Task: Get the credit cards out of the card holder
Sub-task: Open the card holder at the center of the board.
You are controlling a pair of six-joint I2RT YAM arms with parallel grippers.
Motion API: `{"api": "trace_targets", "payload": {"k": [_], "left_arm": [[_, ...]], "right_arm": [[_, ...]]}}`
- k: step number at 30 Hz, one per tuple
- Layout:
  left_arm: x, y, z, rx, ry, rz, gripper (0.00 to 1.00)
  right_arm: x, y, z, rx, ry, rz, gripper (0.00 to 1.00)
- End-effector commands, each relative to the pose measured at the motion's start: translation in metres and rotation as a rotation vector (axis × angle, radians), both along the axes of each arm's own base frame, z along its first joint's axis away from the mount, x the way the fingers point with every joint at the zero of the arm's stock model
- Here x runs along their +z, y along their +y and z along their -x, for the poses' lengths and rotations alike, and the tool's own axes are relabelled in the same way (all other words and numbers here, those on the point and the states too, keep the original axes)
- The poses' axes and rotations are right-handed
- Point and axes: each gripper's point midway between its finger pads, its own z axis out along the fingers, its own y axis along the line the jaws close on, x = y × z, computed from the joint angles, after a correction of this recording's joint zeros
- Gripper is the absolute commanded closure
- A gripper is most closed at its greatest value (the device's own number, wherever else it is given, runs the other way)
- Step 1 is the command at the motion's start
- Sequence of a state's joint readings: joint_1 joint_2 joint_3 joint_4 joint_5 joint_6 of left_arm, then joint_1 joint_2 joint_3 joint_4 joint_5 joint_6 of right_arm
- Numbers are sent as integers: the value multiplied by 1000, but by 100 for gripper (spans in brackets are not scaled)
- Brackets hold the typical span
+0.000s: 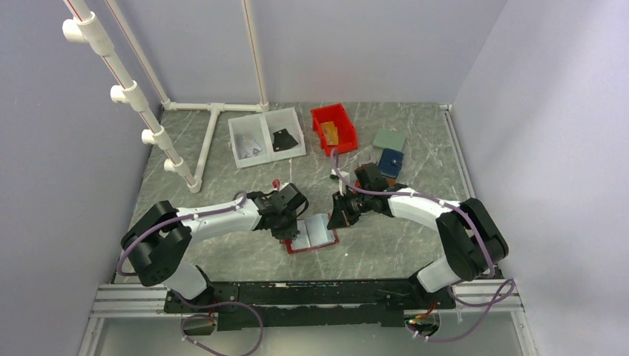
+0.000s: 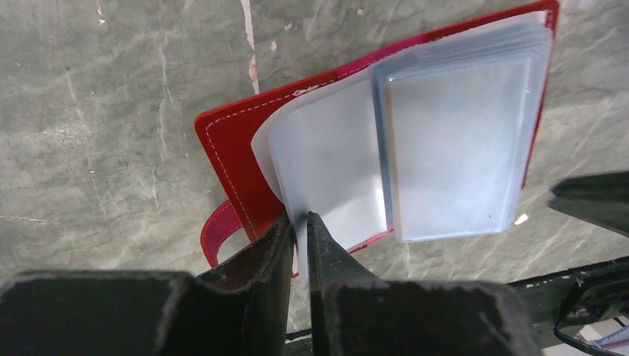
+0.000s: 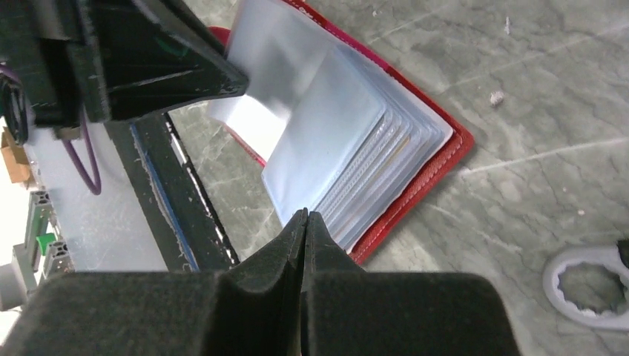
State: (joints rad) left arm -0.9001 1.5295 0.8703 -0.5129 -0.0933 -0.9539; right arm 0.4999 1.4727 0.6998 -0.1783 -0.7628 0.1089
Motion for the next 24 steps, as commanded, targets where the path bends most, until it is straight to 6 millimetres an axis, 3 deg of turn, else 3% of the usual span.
{"api": "trace_targets", "payload": {"k": [1, 7, 12, 19, 21, 24], "left_arm": [[24, -7, -6, 12, -52, 69, 82], [43, -2, -8, 12, -87, 74, 80], [83, -6, -13, -14, -174, 153, 77], [162, -60, -14, -162, -314, 522, 70], [162, -74, -12, -188, -291, 579, 69], [147, -90, -13, -200, -242, 602, 69]], "right_arm": [[4, 15, -21, -20, -47, 23, 100], [-12, 16, -28, -30, -39, 104, 100], [-10, 14, -29, -30, -58, 105, 100], [-8, 17, -26, -2, -59, 91, 100], [-5, 18, -25, 5, -62, 81, 100], [-2, 18, -23, 16, -68, 71, 100]]}}
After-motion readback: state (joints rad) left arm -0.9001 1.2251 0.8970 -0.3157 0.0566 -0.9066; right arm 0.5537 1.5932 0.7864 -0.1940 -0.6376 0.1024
